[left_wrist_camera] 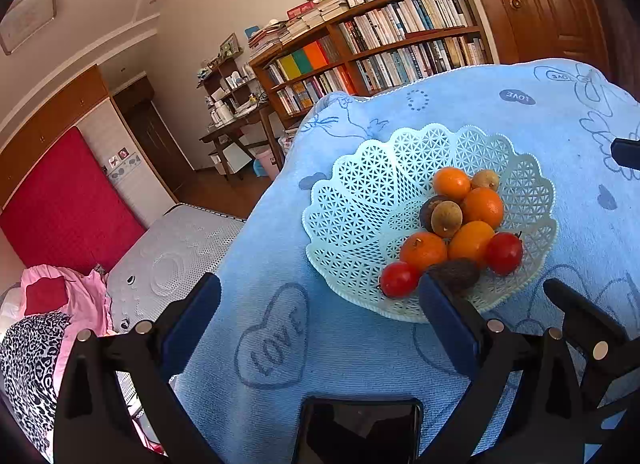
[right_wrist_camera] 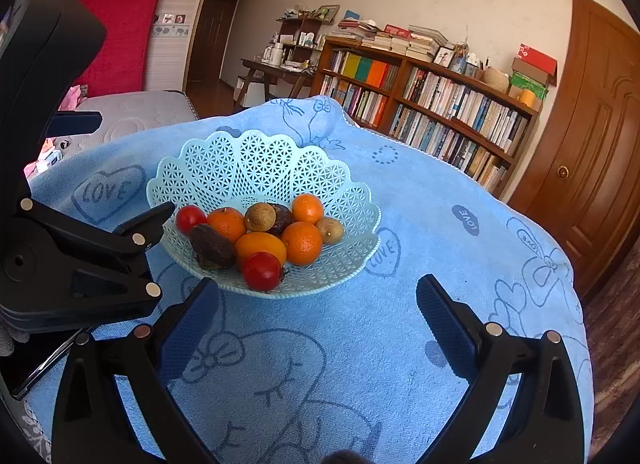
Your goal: Organize fruits
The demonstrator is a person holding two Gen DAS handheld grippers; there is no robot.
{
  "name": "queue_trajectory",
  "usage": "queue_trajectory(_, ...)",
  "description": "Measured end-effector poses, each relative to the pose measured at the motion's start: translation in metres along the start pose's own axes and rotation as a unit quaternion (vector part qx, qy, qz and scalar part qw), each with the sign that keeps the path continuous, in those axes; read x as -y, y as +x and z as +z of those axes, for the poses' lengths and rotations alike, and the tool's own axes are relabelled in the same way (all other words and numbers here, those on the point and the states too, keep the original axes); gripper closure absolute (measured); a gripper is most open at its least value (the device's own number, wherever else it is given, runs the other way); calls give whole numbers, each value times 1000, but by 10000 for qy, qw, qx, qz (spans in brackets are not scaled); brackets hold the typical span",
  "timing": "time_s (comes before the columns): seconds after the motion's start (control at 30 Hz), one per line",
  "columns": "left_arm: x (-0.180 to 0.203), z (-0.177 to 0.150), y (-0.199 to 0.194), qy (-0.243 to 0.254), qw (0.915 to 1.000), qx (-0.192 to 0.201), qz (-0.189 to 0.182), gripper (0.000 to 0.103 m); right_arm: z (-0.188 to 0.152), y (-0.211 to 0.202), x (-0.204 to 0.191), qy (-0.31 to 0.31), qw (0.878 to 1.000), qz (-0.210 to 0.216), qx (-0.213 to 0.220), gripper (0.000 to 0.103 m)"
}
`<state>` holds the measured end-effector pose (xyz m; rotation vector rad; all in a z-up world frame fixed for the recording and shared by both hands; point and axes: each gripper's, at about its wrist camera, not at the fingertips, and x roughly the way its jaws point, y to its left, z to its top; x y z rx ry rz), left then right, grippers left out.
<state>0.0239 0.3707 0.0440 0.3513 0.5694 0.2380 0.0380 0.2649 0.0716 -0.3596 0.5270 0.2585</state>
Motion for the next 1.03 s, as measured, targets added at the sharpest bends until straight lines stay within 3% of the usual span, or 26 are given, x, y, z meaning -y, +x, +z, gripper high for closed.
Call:
queue_trajectory(0.7,4,2,-1,23,10000,0,-3,3,-3,-3,1,-130,9998,-108,121,5)
queue_trajectory(0.93,10,-8,-7,97,9999,56,-93,3,-16,-3,34,234,9993,-187,-241,5)
queue_trajectory(1.03,16,-9,-16,53,9995,55,-298,3,-29,-4,57,421,9978,-273,-422,5)
